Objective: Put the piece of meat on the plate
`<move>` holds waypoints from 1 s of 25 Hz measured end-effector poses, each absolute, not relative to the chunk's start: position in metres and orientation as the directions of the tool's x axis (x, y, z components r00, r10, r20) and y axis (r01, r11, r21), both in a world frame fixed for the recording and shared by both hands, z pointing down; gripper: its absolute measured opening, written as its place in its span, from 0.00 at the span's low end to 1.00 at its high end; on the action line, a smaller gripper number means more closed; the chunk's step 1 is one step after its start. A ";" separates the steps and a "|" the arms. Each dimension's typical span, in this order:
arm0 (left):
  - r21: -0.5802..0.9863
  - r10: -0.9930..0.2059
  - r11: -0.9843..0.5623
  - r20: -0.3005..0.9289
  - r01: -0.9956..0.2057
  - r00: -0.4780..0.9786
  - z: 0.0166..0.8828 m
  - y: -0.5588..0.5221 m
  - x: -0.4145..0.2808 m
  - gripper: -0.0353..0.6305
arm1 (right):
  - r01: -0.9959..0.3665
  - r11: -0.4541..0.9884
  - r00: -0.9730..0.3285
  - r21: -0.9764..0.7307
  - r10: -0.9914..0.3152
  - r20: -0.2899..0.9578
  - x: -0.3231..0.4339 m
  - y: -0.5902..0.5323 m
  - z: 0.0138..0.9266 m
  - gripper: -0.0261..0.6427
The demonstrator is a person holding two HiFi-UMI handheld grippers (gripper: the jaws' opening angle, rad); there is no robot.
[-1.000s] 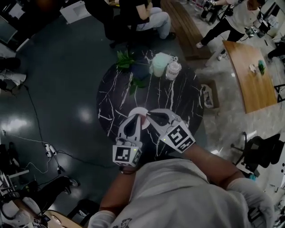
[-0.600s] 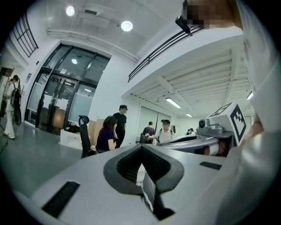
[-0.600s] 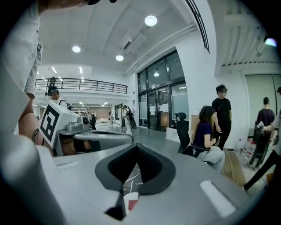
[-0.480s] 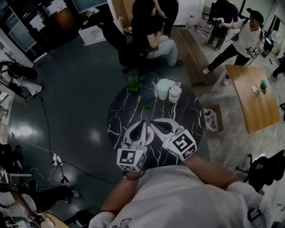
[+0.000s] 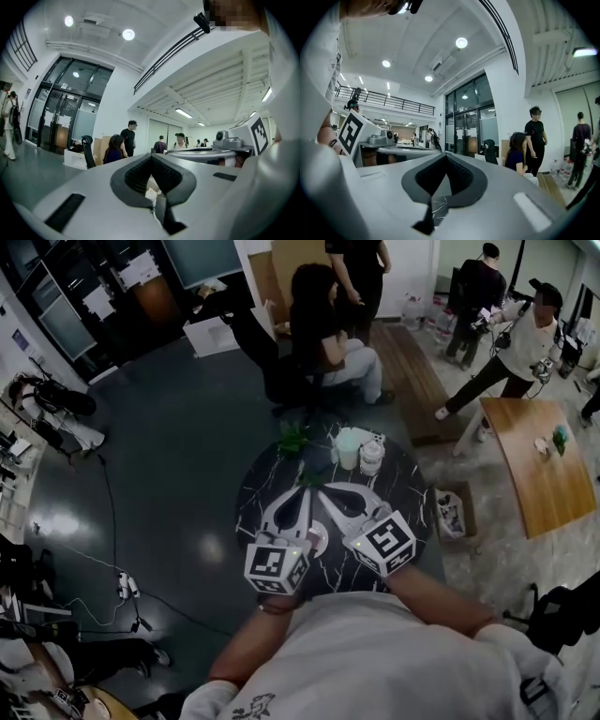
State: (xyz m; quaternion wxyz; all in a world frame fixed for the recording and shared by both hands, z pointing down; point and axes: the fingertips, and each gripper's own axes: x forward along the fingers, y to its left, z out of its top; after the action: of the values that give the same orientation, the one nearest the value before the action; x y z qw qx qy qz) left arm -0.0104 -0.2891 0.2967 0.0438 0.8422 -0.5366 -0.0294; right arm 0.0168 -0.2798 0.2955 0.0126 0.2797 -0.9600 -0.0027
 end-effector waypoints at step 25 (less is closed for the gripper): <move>0.119 -0.908 -0.418 -0.035 -0.901 0.416 0.279 -0.283 -0.011 0.06 | -0.533 0.845 -0.846 0.049 -0.532 -0.033 0.018 -0.273 0.271 0.04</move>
State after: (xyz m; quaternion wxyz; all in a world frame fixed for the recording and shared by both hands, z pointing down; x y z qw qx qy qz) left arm -0.0107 -0.2826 0.2788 0.0407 0.8406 -0.5381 -0.0469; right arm 0.0176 -0.2733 0.2713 -0.0091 0.2771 -0.9604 -0.0282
